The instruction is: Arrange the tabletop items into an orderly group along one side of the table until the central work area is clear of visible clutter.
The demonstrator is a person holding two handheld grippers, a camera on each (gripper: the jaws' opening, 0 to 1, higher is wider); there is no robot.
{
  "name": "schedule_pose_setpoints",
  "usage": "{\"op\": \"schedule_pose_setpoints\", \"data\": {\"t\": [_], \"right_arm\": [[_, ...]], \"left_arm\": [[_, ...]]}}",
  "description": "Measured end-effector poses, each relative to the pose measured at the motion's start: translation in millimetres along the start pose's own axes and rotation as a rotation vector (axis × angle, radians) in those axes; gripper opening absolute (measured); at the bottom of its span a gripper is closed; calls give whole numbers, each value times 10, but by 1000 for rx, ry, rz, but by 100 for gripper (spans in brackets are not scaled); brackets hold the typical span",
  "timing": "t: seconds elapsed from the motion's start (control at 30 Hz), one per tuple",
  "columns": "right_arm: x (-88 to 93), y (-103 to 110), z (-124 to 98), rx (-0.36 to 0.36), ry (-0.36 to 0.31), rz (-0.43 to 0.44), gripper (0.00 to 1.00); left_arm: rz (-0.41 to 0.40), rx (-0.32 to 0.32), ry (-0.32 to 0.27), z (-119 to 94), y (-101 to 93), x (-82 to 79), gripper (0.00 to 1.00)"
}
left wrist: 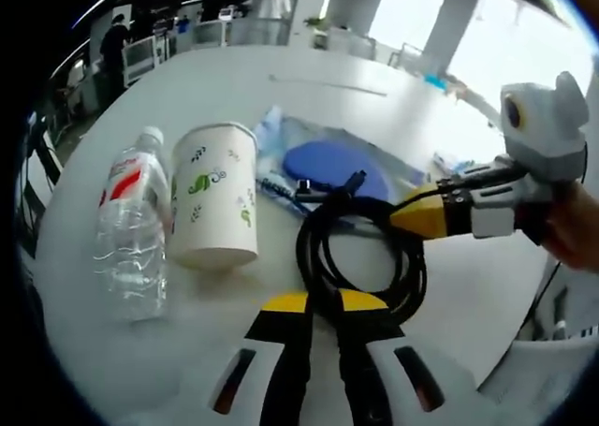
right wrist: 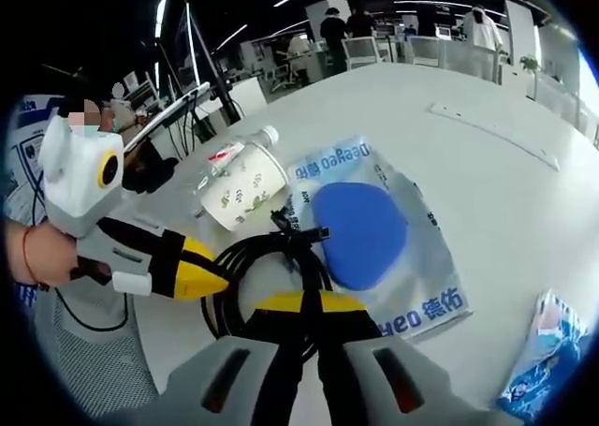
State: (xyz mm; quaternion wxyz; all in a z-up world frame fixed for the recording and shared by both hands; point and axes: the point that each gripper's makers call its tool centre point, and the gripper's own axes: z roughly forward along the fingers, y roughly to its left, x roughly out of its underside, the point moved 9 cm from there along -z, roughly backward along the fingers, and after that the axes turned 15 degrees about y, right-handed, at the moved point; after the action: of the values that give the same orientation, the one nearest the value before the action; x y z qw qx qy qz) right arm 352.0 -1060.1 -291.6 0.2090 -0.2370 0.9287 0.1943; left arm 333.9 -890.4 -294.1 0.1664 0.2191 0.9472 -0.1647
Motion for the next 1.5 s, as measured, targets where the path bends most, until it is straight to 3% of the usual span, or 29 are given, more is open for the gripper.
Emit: {"op": "schedule_pose_setpoints", "data": {"t": [0.77,1.5], "right_arm": [[69,62,-103,-9,-16,9,0],[114,162,-361,-1,-83,39,0]], "left_arm": [[9,35,-10,-130,-19,14,1],[37,67,-43,-332,-122,-3,0]]}}
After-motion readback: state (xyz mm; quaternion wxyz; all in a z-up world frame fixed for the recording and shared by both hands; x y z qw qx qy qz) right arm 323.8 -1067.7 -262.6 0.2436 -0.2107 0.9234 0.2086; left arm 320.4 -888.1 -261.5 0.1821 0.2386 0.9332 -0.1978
